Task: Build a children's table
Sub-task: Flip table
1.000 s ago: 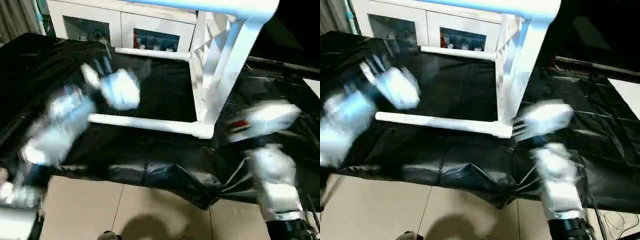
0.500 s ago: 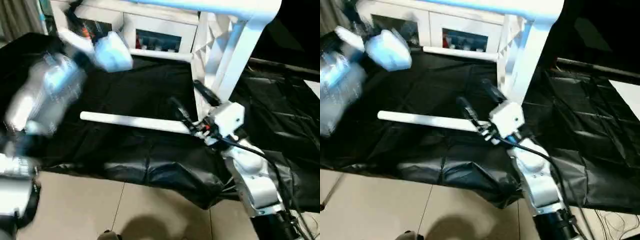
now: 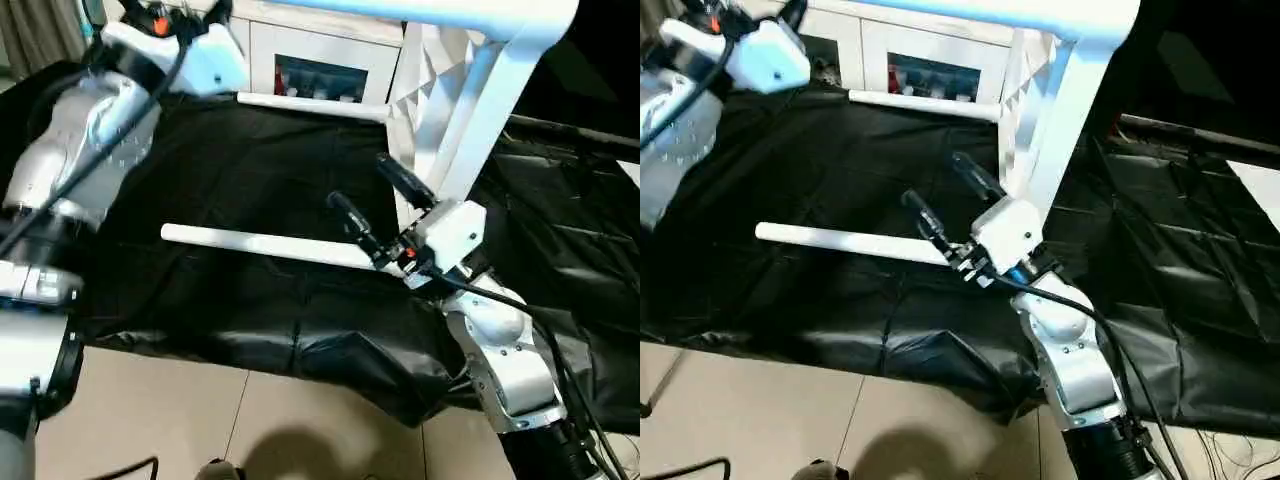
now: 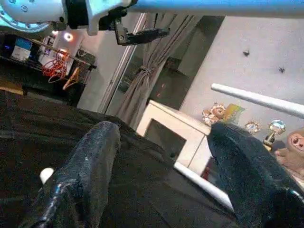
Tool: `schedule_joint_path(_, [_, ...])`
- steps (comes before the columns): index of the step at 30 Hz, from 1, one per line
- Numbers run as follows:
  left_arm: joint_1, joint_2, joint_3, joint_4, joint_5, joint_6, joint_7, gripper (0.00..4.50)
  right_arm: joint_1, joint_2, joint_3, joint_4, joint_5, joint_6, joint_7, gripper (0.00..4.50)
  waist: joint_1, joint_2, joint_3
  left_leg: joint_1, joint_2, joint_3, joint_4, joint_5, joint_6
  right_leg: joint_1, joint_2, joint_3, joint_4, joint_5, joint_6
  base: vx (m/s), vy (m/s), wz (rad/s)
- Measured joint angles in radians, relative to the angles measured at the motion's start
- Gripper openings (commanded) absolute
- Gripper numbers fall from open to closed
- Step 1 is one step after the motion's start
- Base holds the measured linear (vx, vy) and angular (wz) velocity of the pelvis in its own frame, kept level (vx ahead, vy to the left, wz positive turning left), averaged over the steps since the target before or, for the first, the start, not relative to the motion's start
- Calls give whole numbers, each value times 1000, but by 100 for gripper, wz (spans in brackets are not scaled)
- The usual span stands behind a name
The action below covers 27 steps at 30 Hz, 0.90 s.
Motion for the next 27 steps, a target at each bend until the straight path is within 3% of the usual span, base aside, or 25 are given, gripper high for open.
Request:
schedule_joint_path(16, [-69, -3, -20, 144, -24, -99, -7, 304, 0, 16, -1, -25, 54, 16, 29, 330, 3, 1, 1, 0, 0, -1, 0, 0, 0, 0, 0, 0, 0, -2, 4, 0, 0, 0])
schedule_joint_path(27, [-113, -2, -29, 195, -57, -111, -108, 226, 1, 23, 0, -25, 54, 17, 30, 330, 25, 2, 2, 2, 0, -2, 0, 0, 0, 0, 0, 0, 0, -2, 4, 0, 0, 0])
